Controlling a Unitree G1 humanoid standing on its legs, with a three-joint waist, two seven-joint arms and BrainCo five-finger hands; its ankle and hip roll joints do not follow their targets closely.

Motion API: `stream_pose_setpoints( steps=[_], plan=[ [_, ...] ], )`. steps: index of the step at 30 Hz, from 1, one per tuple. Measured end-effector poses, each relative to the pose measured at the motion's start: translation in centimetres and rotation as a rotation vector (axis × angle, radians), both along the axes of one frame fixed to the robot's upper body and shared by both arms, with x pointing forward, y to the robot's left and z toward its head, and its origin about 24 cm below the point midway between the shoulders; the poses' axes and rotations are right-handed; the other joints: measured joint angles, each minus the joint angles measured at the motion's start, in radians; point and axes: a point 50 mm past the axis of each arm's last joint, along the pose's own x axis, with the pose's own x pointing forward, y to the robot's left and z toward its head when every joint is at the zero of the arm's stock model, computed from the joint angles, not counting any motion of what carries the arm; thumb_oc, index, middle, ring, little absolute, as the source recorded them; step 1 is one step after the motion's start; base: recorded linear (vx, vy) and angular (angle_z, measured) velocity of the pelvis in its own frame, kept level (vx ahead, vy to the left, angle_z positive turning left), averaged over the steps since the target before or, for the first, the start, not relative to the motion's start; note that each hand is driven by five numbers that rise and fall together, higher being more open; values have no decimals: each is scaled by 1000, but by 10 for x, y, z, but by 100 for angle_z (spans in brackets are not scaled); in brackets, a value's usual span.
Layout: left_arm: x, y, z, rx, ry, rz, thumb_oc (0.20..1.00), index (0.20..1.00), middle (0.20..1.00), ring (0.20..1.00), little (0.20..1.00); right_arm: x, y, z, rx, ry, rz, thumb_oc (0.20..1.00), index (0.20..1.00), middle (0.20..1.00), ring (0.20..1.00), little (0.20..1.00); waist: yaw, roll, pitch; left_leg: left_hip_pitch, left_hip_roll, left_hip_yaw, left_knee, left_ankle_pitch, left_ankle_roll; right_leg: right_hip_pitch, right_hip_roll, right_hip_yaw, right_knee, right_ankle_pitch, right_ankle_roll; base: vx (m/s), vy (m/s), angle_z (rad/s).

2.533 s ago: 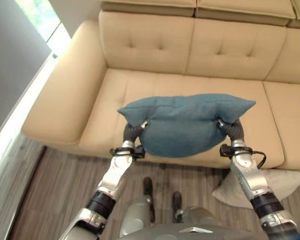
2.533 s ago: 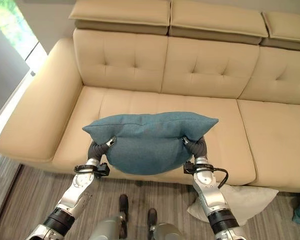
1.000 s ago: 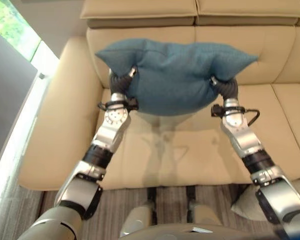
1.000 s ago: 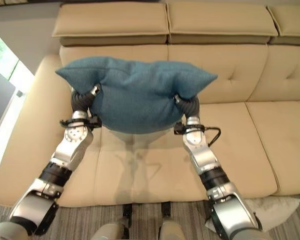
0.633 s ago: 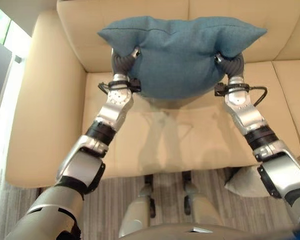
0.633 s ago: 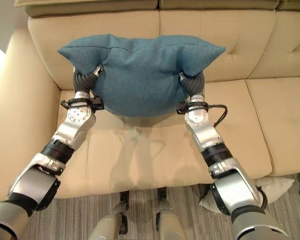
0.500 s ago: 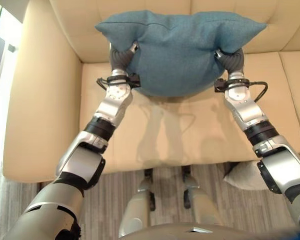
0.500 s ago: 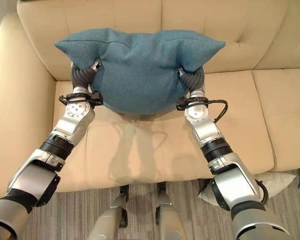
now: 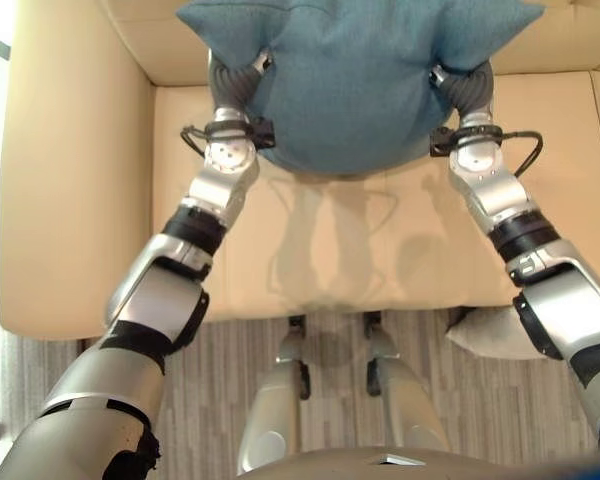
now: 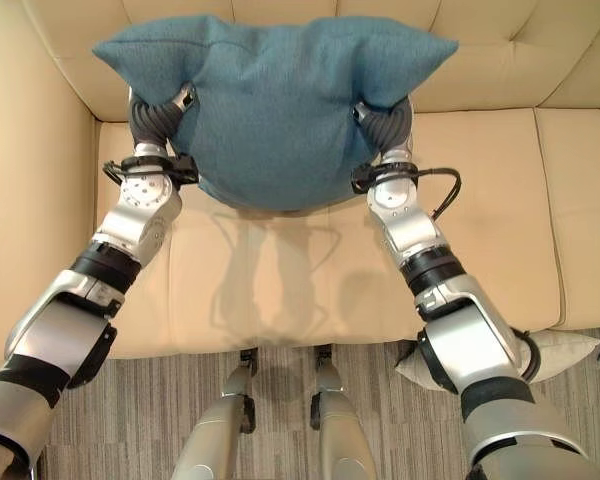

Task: Pick up all the scattered cushions and arrange them neatly on the sofa.

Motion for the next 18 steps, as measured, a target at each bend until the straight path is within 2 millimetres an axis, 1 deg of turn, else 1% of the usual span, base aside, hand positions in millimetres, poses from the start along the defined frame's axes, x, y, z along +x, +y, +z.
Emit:
stream_pose_setpoints(
  steps=[2, 4, 6, 7, 10, 12, 13, 14, 16, 18],
  plan=[
    [-1, -2, 17, 40, -37, 1, 1000, 1000, 1000, 1000, 1000, -1, -7, 16, -55, -44, -46, 1000, 1000, 1000, 1000, 1000, 1, 0, 0, -23, 0, -2, 0, 5, 1, -23, 0, -2, 0, 2, 0, 9, -17, 2],
    [3, -3, 25, 86, -31, 16, 1000, 1000, 1000, 1000, 1000, 1, -13, 27, -101, -53, -100, 1000, 1000, 1000, 1000, 1000, 4, 0, 0, -28, 0, -2, 0, 5, 1, -27, -1, -4, 0, 2, 0, 0, 0, 0],
    [3, -3, 34, 94, -43, 23, 1000, 1000, 1000, 1000, 1000, 1, -19, 38, -123, -64, -140, 1000, 1000, 1000, 1000, 1000, 3, 1, -1, -37, 0, -5, 0, 5, 1, -36, 0, -6, 0, 2, 0, 0, 0, 0],
    [4, -1, 40, 98, -44, 29, 1000, 1000, 1000, 1000, 1000, 2, -25, 46, -169, -65, -183, 1000, 1000, 1000, 1000, 1000, 4, 1, -1, -42, 0, -6, 0, 5, 1, -41, -1, -6, 0, 2, -1, 0, 0, 0],
    [5, 5, 52, 72, -48, 45, 1000, 1000, 1000, 1000, 1000, 2, -32, 57, -198, -70, -226, 1000, 1000, 1000, 1000, 1000, 4, 1, -1, -47, 0, -8, 3, 5, 1, -44, -1, -9, 0, 2, -1, 0, 0, 0],
    [5, 17, 64, 88, -51, 97, 1000, 1000, 1000, 1000, 1000, 3, -41, 62, -196, -54, -271, 1000, 1000, 1000, 1000, 1000, 4, 1, -1, -51, 0, -7, 4, 5, 1, -47, -1, -9, 1, 2, -1, 0, 0, 0],
    [1, 31, 77, 72, -76, 132, 1000, 1000, 1000, 1000, 1000, 1, -52, 66, -168, -50, -295, 1000, 1000, 1000, 1000, 1000, 5, 1, -1, -52, 0, -8, 4, 5, 1, -48, -1, -9, 1, 2, -1, 0, 0, 0],
    [-2, 39, 83, 57, -88, 145, 1000, 1000, 1000, 1000, 1000, 0, -56, 69, -153, -47, -303, 1000, 1000, 1000, 1000, 1000, 4, 2, -2, -52, 0, -7, 4, 5, 1, -48, -1, -9, 1, 2, -1, 0, 0, 0],
    [-8, 58, 93, 55, -110, 184, 1000, 1000, 1000, 1000, 1000, -3, -72, 74, -129, -38, -336, 1000, 1000, 1000, 1000, 1000, 5, 3, -3, -52, 0, -8, 4, 5, 1, -48, -1, -9, 1, 3, -1, 0, 0, 0],
    [-13, 73, 97, 40, -116, 202, 1000, 1000, 1000, 1000, 1000, -7, -87, 77, -122, -30, -362, 1000, 1000, 1000, 1000, 1000, 7, 3, -3, -52, -1, -7, 5, 6, 1, -48, -1, -9, 1, 3, -2, 0, 0, 0]
  ],
)
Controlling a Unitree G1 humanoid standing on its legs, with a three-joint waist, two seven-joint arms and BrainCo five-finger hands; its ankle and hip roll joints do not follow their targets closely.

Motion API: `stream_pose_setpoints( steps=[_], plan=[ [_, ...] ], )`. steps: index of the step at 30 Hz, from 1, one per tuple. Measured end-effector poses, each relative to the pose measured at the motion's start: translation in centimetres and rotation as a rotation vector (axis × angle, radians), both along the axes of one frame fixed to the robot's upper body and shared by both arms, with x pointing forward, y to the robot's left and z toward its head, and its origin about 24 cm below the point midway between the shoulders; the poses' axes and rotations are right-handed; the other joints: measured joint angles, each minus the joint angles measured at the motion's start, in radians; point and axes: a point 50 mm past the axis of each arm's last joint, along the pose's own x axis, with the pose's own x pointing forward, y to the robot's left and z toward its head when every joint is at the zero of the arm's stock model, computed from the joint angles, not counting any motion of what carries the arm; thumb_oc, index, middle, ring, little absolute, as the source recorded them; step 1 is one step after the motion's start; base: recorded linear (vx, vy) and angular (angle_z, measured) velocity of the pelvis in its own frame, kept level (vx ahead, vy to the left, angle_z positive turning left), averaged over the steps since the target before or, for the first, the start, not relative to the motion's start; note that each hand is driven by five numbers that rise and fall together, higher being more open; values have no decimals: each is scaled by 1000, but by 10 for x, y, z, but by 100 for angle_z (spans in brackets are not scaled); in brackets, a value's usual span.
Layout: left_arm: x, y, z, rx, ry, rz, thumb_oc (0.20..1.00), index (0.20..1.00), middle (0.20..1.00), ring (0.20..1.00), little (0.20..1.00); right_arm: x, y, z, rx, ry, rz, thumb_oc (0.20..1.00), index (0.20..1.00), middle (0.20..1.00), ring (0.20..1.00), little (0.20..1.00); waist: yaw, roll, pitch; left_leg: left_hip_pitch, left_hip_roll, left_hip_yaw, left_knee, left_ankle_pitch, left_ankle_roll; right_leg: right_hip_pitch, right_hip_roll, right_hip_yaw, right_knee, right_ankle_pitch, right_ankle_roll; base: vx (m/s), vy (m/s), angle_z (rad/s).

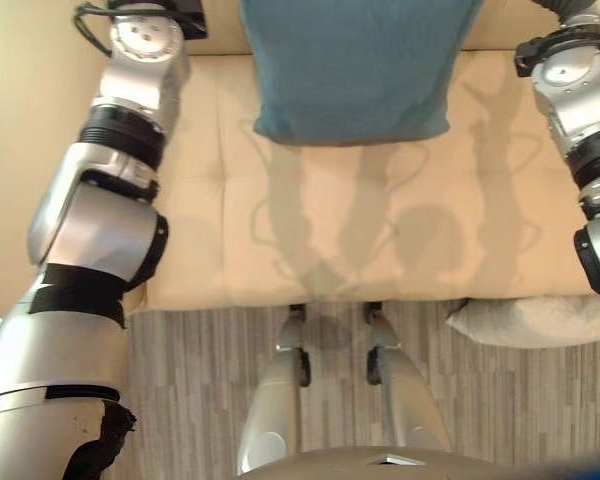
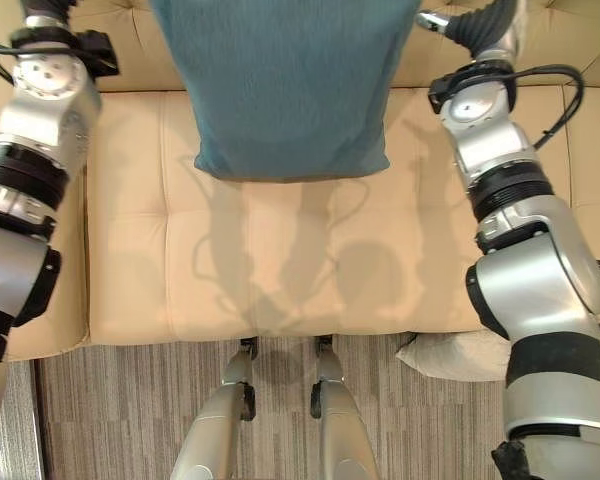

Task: Pick up all the scattered cushions and arrange them neatly on the sofa.

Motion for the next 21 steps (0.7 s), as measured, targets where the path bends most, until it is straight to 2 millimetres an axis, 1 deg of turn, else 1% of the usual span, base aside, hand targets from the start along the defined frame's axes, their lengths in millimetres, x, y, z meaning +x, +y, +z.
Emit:
stream_pose_setpoints(
  steps=[3, 5, 6, 9, 10, 11, 12, 13, 14, 15, 16, 17, 18, 19, 20, 21],
  plan=[
    [-7, 19, 5, -21, -18, 34, 1000, 1000, 1000, 1000, 1000, -8, -24, 3, 30, -2, -50, 1000, 1000, 1000, 1000, 1000, 2, 0, 0, 0, 0, 0, 1, 0, 0, 1, 0, 0, 0, 1, -1, 0, 0, 0],
    [-8, 23, 5, -50, -23, 33, 1000, 1000, 1000, 1000, 1000, -11, -31, 4, 42, -4, -64, 1000, 1000, 1000, 1000, 1000, 3, 0, 0, 1, -1, 0, 2, 0, 0, 2, 0, 0, 0, 1, -1, 0, 0, 0],
    [-9, 25, 4, -45, -21, 34, 1000, 1000, 1000, 1000, 1000, -11, -31, 3, 51, -6, -54, 1000, 1000, 1000, 1000, 1000, 1, 0, 0, 2, -1, 0, 2, 0, 0, 3, 0, 0, 0, 2, -1, 0, 0, 0],
    [-6, 18, -17, 9, 9, -25, 1000, 1000, 1000, 1000, 1000, -11, -32, -18, 44, 25, -7, 1000, 1000, 1000, 1000, 1000, 2, 0, 0, 25, 0, 1, 2, 0, 0, 26, 0, 0, 0, 2, -1, 0, 0, 0],
    [-7, 16, -29, 23, 20, -51, 1000, 1000, 1000, 1000, 1000, -11, -31, -29, 38, 44, 15, 1000, 1000, 1000, 1000, 1000, 2, 0, 0, 39, -1, 3, 0, 0, 0, 39, 0, -1, 0, 1, -1, 0, 0, 0],
    [-13, 15, -45, 21, 10, -105, 1000, 1000, 1000, 1000, 1000, -15, -26, -42, 28, 45, 73, 1000, 1000, 1000, 1000, 1000, 1, 0, 0, 57, -1, 4, 0, 0, 0, 57, 0, -2, 0, 1, -1, 0, 0, 0],
    [-14, 15, -65, 35, 40, -118, 1000, 1000, 1000, 1000, 1000, -16, -23, -57, 18, 70, 101, 1000, 1000, 1000, 1000, 1000, -1, 0, 0, 79, -1, 5, -2, 0, 0, 77, -1, -3, 0, 0, 1, 0, 0, 0],
    [-16, 16, -90, 40, 88, -135, 1000, 1000, 1000, 1000, 1000, -20, -23, -76, 29, 97, 132, 1000, 1000, 1000, 1000, 1000, -3, 0, 0, 106, -2, 6, -3, 0, -1, 104, -2, -5, 0, -4, 5, 0, 0, 0],
    [-23, 17, -118, 19, 122, -165, 1000, 1000, 1000, 1000, 1000, -27, -26, -98, 48, 117, 154, 1000, 1000, 1000, 1000, 1000, -3, 0, 0, 139, -2, 7, -5, -1, -2, 135, -3, -7, 0, -9, 11, 22, 3, 3],
    [-24, 19, -137, 13, 177, -160, 1000, 1000, 1000, 1000, 1000, -28, -32, -112, 49, 160, 132, 1000, 1000, 1000, 1000, 1000, -2, 0, -1, 156, -2, 7, -6, -4, -6, 155, -2, -9, 0, -13, 17, 56, 1, 4],
    [-33, 24, -151, -27, 182, -167, 1000, 1000, 1000, 1000, 1000, -36, -37, -123, 103, 149, 136, 1000, 1000, 1000, 1000, 1000, -4, -1, -6, 169, 1, 5, -6, -18, -22, 167, -1, -15, 0, -26, 15, 89, -8, 2],
    [-45, 28, -168, -61, 179, -165, 1000, 1000, 1000, 1000, 1000, -45, -43, -136, 140, 138, 128, 1000, 1000, 1000, 1000, 1000, -5, -1, -7, 181, 2, 5, -6, -23, -25, 180, 0, -15, 0, -29, 13, 89, -9, 1],
    [-53, 29, -191, -78, 228, -160, 1000, 1000, 1000, 1000, 1000, -53, -51, -157, 167, 180, 103, 1000, 1000, 1000, 1000, 1000, -4, -1, -7, 196, 4, 5, -6, -26, -29, 194, 1, -15, 0, -31, 14, 103, -21, 0],
    [-76, 31, -240, -169, 311, -142, 1000, 1000, 1000, 1000, 1000, -72, -54, -206, 262, 256, 80, 1000, 1000, 1000, 1000, 1000, -5, -3, -10, 247, 5, 5, -6, -39, -35, 245, 1, -15, -1, -41, 10, 66, -15, 0],
    [-87, 29, -273, -195, 414, -125, 1000, 1000, 1000, 1000, 1000, -83, -54, -238, 285, 354, 71, 1000, 1000, 1000, 1000, 1000, -4, -3, -28, 267, 5, 6, -7, -50, -37, 264, 1, -16, -1, -49, 10, 67, -19, -2],
    [-99, 25, -300, -237, 492, -119, 1000, 1000, 1000, 1000, 1000, -93, -50, -264, 298, 433, 72, 1000, 1000, 1000, 1000, 1000, -5, -5, -57, 271, 6, 7, -7, -58, -34, 268, 2, -16, -1, -53, 6, 38, -5, -2]
  ],
)
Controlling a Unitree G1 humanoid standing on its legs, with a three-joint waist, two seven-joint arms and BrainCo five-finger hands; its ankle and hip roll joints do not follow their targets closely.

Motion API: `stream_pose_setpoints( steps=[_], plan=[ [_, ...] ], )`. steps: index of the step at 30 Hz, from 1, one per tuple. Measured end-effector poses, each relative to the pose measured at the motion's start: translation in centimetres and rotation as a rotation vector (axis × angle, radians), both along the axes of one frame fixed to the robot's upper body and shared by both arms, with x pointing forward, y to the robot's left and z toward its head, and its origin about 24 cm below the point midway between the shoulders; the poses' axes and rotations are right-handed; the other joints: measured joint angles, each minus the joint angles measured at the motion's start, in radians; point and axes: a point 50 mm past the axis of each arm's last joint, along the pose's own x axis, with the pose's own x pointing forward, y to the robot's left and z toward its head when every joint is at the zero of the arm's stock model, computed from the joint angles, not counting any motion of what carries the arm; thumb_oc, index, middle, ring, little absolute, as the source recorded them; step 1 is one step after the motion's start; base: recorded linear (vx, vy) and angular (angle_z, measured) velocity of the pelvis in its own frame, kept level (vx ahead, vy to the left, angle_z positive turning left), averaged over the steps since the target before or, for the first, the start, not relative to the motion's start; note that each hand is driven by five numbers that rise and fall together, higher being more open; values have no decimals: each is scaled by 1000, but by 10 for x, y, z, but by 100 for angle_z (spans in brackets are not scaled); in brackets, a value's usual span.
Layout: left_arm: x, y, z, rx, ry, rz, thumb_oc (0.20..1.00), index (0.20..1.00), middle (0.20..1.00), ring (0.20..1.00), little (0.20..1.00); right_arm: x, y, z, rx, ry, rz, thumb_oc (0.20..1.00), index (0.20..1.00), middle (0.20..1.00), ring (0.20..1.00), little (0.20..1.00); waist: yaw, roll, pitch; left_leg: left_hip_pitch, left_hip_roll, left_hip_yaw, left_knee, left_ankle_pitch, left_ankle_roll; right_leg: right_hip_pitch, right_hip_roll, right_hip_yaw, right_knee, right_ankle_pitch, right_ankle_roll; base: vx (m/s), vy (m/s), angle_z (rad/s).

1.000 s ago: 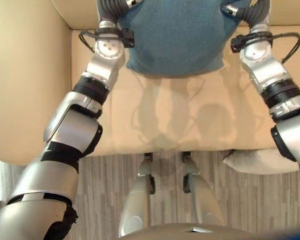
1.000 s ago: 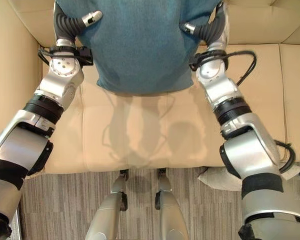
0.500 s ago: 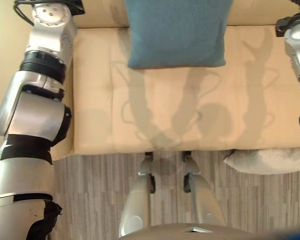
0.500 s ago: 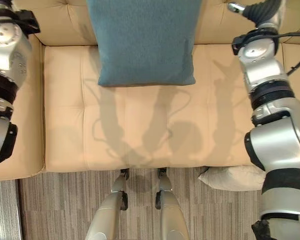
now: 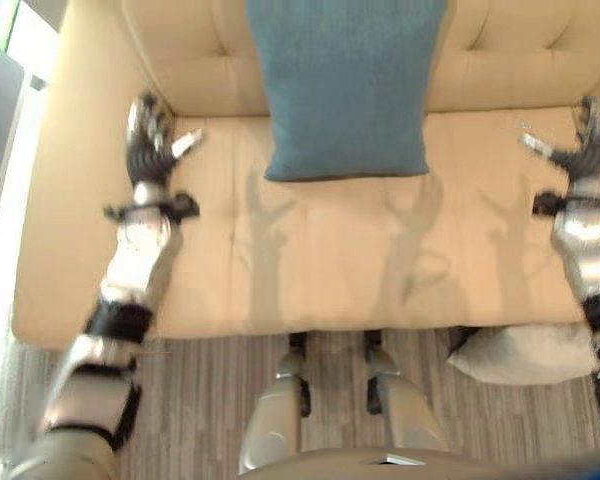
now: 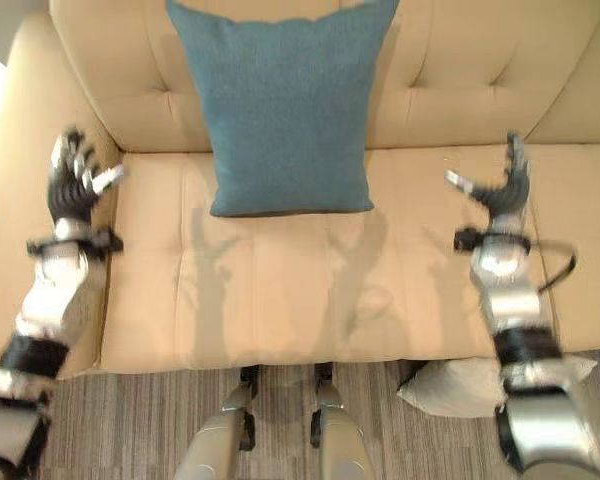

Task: Pick up all the scattered cushions and arrange them neatly on the sofa.

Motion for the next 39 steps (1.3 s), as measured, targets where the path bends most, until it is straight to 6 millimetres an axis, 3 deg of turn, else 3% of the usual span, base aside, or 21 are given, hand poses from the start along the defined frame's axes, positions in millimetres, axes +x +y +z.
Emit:
stream_pose_setpoints(
  steps=[3, 6, 7, 13, 14, 19, 24, 28, 29, 32, 33, 35, 36, 37, 38, 39],
  plan=[
    [-33, -11, -63, -40, 229, -19, 1000, 1000, 1000, 1000, 1000, -31, 11, -60, 36, 202, 29, 1000, 1000, 1000, 1000, 1000, -4, -5, -29, 48, 0, -3, 0, -1, 1, 51, -1, -5, 0, -4, 4, 40, -1, 3],
    [-55, -2, -95, -5, 387, -8, 1000, 1000, 1000, 1000, 1000, -49, 11, -90, 43, 331, 31, 1000, 1000, 1000, 1000, 1000, -4, -5, -56, 86, 0, -4, -3, -8, 10, 90, -1, -7, -4, -10, 5, 7, 0, 1],
    [-72, 4, -117, 25, 507, -11, 1000, 1000, 1000, 1000, 1000, -64, 10, -111, 39, 433, 37, 1000, 1000, 1000, 1000, 1000, -5, -6, -86, 111, 0, -4, -6, -12, 12, 113, -2, -9, -5, -16, -1, 0, 0, 0],
    [-131, 7, -178, 134, 898, -49, 1000, 1000, 1000, 1000, 1000, -104, 17, -162, 21, 720, 95, 1000, 1000, 1000, 1000, 1000, -6, -9, -135, 174, 1, 1, -6, -23, 28, 174, -2, -10, -6, -22, -2, 7, -10, -2],
    [-155, 7, -196, 163, 1034, -50, 1000, 1000, 1000, 1000, 1000, -119, 19, -177, 37, 800, 87, 1000, 1000, 1000, 1000, 1000, -4, -12, -141, 193, 3, 2, -6, -24, 29, 194, -1, -10, -6, -23, -4, 0, 0, 0],
    [-208, 3, -222, 151, 1291, -46, 1000, 1000, 1000, 1000, 1000, -165, 24, -210, 118, 1014, 42, 1000, 1000, 1000, 1000, 1000, -3, -19, -167, 219, 10, 3, -6, -30, 33, 219, 5, -10, -6, -29, -12, -2, -32, -1],
    [-225, 2, -227, 139, 1355, -52, 1000, 1000, 1000, 1000, 1000, -201, 19, -224, 152, 1152, -14, 1000, 1000, 1000, 1000, 1000, -1, -7, -177, 216, 36, 1, -6, -30, 33, 233, 26, -26, -3, -34, -20, -41, -87, 11],
    [-221, -1, -228, 141, 1354, -74, 1000, 1000, 1000, 1000, 1000, -220, 17, -229, 183, 1203, -52, 1000, 1000, 1000, 1000, 1000, -2, 7, -170, 169, 68, -1, 8, -31, 31, 204, 56, -48, 3, -41, -34, -161, -37, 23],
    [-216, -2, -227, 143, 1342, -77, 1000, 1000, 1000, 1000, 1000, -220, 17, -229, 187, 1200, -56, 1000, 1000, 1000, 1000, 1000, -5, 15, -154, 140, 75, -9, 39, -31, 26, 198, 60, -66, 3, -41, -47, -241, -11, 31],
    [-208, -4, -226, 143, 1324, -84, 1000, 1000, 1000, 1000, 1000, -219, 17, -229, 196, 1197, -64, 1000, 1000, 1000, 1000, 1000, 1, 8, -116, 113, 67, -34, 119, -50, -31, 180, 57, -73, 4, -30, -96, -164, 51, -10],
    [-206, -8, -228, 128, 1336, -96, 1000, 1000, 1000, 1000, 1000, -209, 19, -228, 201, 1173, -58, 1000, 1000, 1000, 1000, 1000, -5, -23, -100, 83, 19, -77, 285, -124, -50, 176, 13, -68, -4, -6, -129, -173, 93, -29],
    [-198, -13, -228, 120, 1320, -110, 1000, 1000, 1000, 1000, 1000, -204, 20, -227, 203, 1154, -50, 1000, 1000, 1000, 1000, 1000, -15, -47, -91, 85, -21, -112, 379, -173, -47, 174, -28, -61, 0, -1, -124, -128, 116, -7],
    [-187, -24, -228, 106, 1284, -134, 1000, 1000, 1000, 1000, 1000, -202, 16, -225, 197, 1152, -60, 1000, 1000, 1000, 1000, 1000, -30, -16, -84, 149, -26, -172, 330, -190, -35, 166, -28, -43, 11, -7, -84, -238, 281, 8],
    [-179, -27, -225, 110, 1251, -145, 1000, 1000, 1000, 1000, 1000, -203, 16, -225, 197, 1159, -64, 1000, 1000, 1000, 1000, 1000, -28, -9, -73, 163, -28, -216, 309, -196, -26, 161, -26, -25, 18, -5, -69, -139, 187, -12],
    [-176, -28, -225, 112, 1238, -149, 1000, 1000, 1000, 1000, 1000, -201, 16, -225, 198, 1156, -61, 1000, 1000, 1000, 1000, 1000, -21, -11, -73, 172, -22, -216, 285, -202, -26, 148, -25, -10, 16, 2, -60, -197, 264, -45],
    [-173, -34, -225, 127, 1236, -178, 1000, 1000, 1000, 1000, 1000, -196, 16, -224, 203, 1138, -66, 1000, 1000, 1000, 1000, 1000, -23, -7, -70, 178, -46, -250, 297, -267, -4, 126, -30, 10, 26, 20, -37, -202, 265, -58]
  ],
)
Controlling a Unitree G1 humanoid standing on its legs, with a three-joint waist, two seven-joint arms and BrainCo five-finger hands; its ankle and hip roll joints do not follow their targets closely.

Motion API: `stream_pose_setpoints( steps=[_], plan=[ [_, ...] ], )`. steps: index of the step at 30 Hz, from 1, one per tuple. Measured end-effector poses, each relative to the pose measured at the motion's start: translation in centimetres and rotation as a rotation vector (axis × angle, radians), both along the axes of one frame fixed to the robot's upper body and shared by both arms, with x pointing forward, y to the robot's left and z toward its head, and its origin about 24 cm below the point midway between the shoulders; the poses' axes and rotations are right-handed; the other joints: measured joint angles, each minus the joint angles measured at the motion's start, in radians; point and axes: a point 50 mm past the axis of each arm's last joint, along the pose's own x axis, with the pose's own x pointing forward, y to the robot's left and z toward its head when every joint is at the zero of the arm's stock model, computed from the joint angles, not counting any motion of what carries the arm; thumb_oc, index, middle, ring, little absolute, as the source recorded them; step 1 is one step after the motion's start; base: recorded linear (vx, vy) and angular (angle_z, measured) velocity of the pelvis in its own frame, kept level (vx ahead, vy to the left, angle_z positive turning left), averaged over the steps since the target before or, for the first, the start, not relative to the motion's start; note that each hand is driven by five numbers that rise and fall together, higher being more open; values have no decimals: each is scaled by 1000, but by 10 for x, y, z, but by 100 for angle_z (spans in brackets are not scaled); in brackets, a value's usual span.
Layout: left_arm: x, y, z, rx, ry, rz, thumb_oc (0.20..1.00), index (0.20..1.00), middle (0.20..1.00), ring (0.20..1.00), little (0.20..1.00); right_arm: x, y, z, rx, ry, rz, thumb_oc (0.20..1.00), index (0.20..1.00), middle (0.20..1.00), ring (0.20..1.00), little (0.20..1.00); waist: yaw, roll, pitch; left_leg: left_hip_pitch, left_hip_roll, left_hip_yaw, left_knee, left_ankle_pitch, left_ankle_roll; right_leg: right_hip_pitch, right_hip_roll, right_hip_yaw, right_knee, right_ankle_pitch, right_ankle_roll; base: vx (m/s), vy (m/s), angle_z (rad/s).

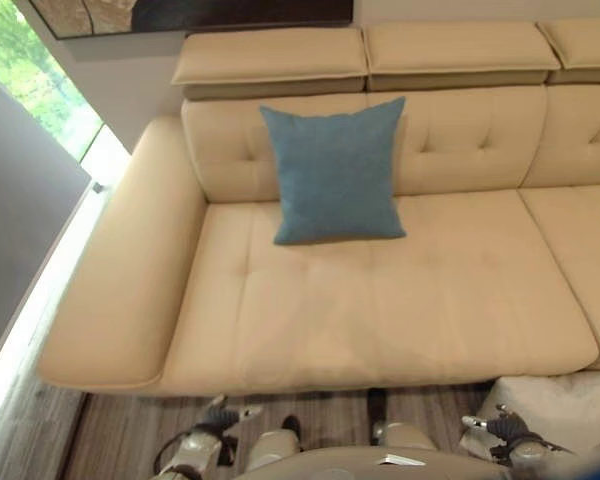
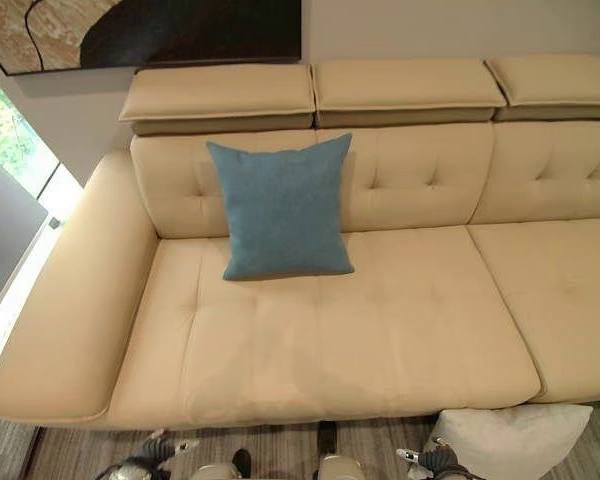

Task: Pick up all the scattered cushions and arrange them neatly on the sofa.

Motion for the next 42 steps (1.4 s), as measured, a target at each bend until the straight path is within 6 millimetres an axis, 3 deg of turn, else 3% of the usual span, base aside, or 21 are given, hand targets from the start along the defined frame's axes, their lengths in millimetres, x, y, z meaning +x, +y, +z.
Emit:
stream_pose_setpoints(
  steps=[4, 7, 8, 10, 12, 15, 17, 18, 20, 22, 23, 24, 26, 29, 31, 33, 35, 36, 38, 39, 42],
  plan=[
    [4, -14, -2, -17, 10, -72, 1000, 1000, 1000, 1000, 1000, 16, 17, -2, 62, -55, -43, 1000, 1000, 1000, 1000, 1000, -16, -37, 14, 4, -65, 28, -31, -1, 82, -60, -56, 72, 34, 30, 55, -200, 257, -49],
    [10, -15, 0, -8, 0, -88, 1000, 1000, 1000, 1000, 1000, 5, 26, -8, 83, -9, -50, 1000, 1000, 1000, 1000, 1000, -36, -63, 12, -36, -139, 95, 60, -17, 126, -99, -106, 120, 15, 8, 69, -343, 270, -74],
    [13, -13, 1, 3, -4, -101, 1000, 1000, 1000, 1000, 1000, 13, 26, -6, 78, -26, -38, 1000, 1000, 1000, 1000, 1000, -29, -37, 9, -84, -122, 179, 68, 4, 179, -158, -120, 110, 40, -104, 134, -364, 188, -145],
    [17, -7, 3, 23, -14, -101, 1000, 1000, 1000, 1000, 1000, 28, 28, -2, 77, -50, -24, 1000, 1000, 1000, 1000, 1000, -23, -9, 35, -103, -94, 241, 46, 27, 201, -230, -113, 10, 151, -106, 138, -300, 147, -123],
    [14, -2, 3, 34, -4, -92, 1000, 1000, 1000, 1000, 1000, 20, 28, -5, 71, -17, -19, 1000, 1000, 1000, 1000, 1000, -14, -5, 35, -83, -87, 279, 4, 61, 223, -220, -110, -38, 287, -131, 120, -223, 99, -72],
    [-1, 7, 0, 50, 38, -66, 1000, 1000, 1000, 1000, 1000, 11, 28, -8, 68, 7, -8, 1000, 1000, 1000, 1000, 1000, 29, 7, 17, -45, -62, 331, -98, 128, 219, -152, -79, -48, 567, -240, 104, -197, 24, -54],
    [-14, 14, -2, 66, 79, -51, 1000, 1000, 1000, 1000, 1000, 17, 30, -6, 72, -8, -2, 1000, 1000, 1000, 1000, 1000, 68, 7, 5, -54, -41, 362, -157, 169, 169, -87, -64, -75, 579, -290, 98, -174, -62, -80],
    [-24, 18, -3, 73, 105, -41, 1000, 1000, 1000, 1000, 1000, 23, 32, -5, 74, -17, 2, 1000, 1000, 1000, 1000, 1000, 69, 7, 0, -69, -29, 399, -166, 195, 200, -62, -66, -106, 594, -324, 82, -94, -139, -80],
    [-42, 27, -4, 91, 153, -25, 1000, 1000, 1000, 1000, 1000, 32, 45, -5, 105, -51, 16, 1000, 1000, 1000, 1000, 1000, 117, -34, -20, -67, -20, 441, -197, 215, 137, 60, -75, -161, 427, -357, 86, -86, -200, -113],
    [-41, 27, -4, 92, 152, -23, 1000, 1000, 1000, 1000, 1000, 32, 47, -5, 109, -59, 18, 1000, 1000, 1000, 1000, 1000, 111, -47, -33, -87, -19, 440, -198, 230, 111, 135, -54, -156, 245, -370, 67, -102, -146, -43],
    [-33, 20, -4, 80, 124, -39, 1000, 1000, 1000, 1000, 1000, 29, 43, -6, 97, -50, 12, 1000, 1000, 1000, 1000, 1000, 112, -28, -45, -109, 5, 407, -203, 216, 16, 121, -10, -135, 210, -356, 54, -118, -129, -6],
    [-27, 20, -3, 81, 109, -44, 1000, 1000, 1000, 1000, 1000, 28, 44, -6, 97, -46, 14, 1000, 1000, 1000, 1000, 1000, 109, -42, -47, -123, 3, 394, -202, 196, -30, 109, -13, -130, 194, -324, 23, -125, -115, -14],
    [-19, 17, -2, 81, 94, -52, 1000, 1000, 1000, 1000, 1000, 23, 43, -7, 90, -32, 25, 1000, 1000, 1000, 1000, 1000, 100, -60, -44, -138, -4, 344, -112, 175, 16, 93, -23, -133, 181, -278, -19, -108, -74, -22],
    [-9, 7, -2, 64, 70, -85, 1000, 1000, 1000, 1000, 1000, 8, 34, -10, 63, 13, 22, 1000, 1000, 1000, 1000, 1000, 64, -21, -52, -96, 23, 278, -80, 138, 42, 64, 4, -126, 195, -274, -8, -104, -1, -9],
    [5, 4, 2, 65, 34, -106, 1000, 1000, 1000, 1000, 1000, 3, 35, -12, 67, 28, 17, 1000, 1000, 1000, 1000, 1000, 58, -23, -23, -99, 23, 283, -87, 162, 51, 30, 9, -90, 210, -267, -10, -104, 34, -48],
    [10, -3, 2, 55, 22, -136, 1000, 1000, 1000, 1000, 1000, 1, 37, -13, 70, 39, 6, 1000, 1000, 1000, 1000, 1000, 89, -42, 2, -100, -17, 106, -29, 170, 44, 19, -4, -15, 194, -237, -21, -64, 47, -108],
    [15, -11, 2, 31, 9, -128, 1000, 1000, 1000, 1000, 1000, -4, 27, -11, 31, 51, -8, 1000, 1000, 1000, 1000, 1000, 78, -16, 13, -102, -52, -85, 4, 147, 17, 43, -13, 32, 136, -196, 0, -37, 86, -79],
    [20, -17, 3, 12, -5, -122, 1000, 1000, 1000, 1000, 1000, -8, 19, -10, 7, 64, -17, 1000, 1000, 1000, 1000, 1000, 79, 16, 13, -98, -55, -123, -1, 117, 9, 40, -14, 40, 128, -183, 15, -60, 201, -47],
    [33, -24, 6, -3, -39, -125, 1000, 1000, 1000, 1000, 1000, -13, 14, -10, -10, 75, -27, 1000, 1000, 1000, 1000, 1000, 59, 40, 12, -84, -65, -118, -49, 101, 33, 18, -26, 72, 107, -144, 47, -102, 263, -81],
    [33, -18, 7, 20, -29, -130, 1000, 1000, 1000, 1000, 1000, 3, 25, -9, 22, 23, -25, 1000, 1000, 1000, 1000, 1000, 60, 7, 17, -80, -88, -25, -58, 98, 79, -18, -47, 173, 85, -86, 83, -117, 219, -173],
    [36, -16, 8, 33, -35, -146, 1000, 1000, 1000, 1000, 1000, 26, 33, -4, 42, -50, -9, 1000, 1000, 1000, 1000, 1000, 46, -11, 37, -105, -93, 66, -17, 74, 124, -55, -47, 192, 48, 21, 88, -91, 107, -154]
  ],
)
